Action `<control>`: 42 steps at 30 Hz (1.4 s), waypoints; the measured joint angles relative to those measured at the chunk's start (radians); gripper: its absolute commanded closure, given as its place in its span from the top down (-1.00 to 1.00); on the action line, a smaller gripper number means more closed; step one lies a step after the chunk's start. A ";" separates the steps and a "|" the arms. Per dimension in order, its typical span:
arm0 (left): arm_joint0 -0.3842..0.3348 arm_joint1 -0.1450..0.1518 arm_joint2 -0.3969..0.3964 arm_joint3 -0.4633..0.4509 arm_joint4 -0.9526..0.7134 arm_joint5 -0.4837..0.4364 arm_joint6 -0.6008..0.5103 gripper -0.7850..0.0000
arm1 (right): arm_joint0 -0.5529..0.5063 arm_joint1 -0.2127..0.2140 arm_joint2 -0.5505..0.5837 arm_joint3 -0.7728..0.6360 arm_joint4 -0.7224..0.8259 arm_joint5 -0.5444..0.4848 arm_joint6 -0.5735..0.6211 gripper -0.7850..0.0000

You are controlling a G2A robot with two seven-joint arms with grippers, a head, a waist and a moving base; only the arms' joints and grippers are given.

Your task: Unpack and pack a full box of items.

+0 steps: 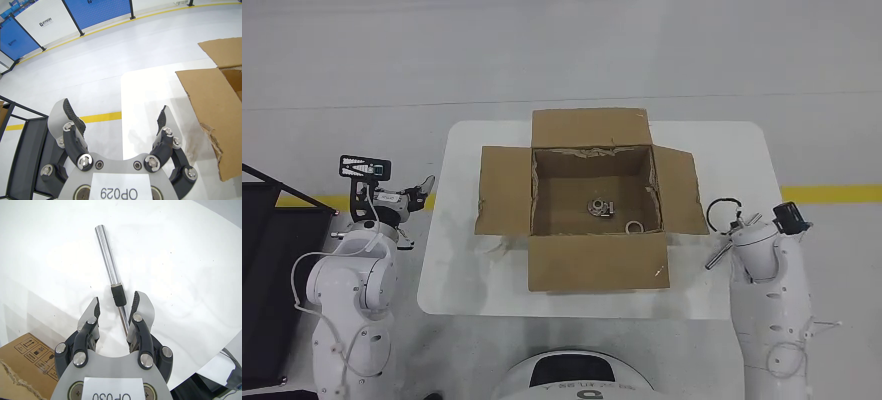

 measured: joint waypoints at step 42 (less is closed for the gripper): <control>0.000 0.000 0.000 0.000 0.000 0.000 0.000 1.00 | 0.118 -0.022 -0.040 0.175 -0.133 0.041 0.002 -1.00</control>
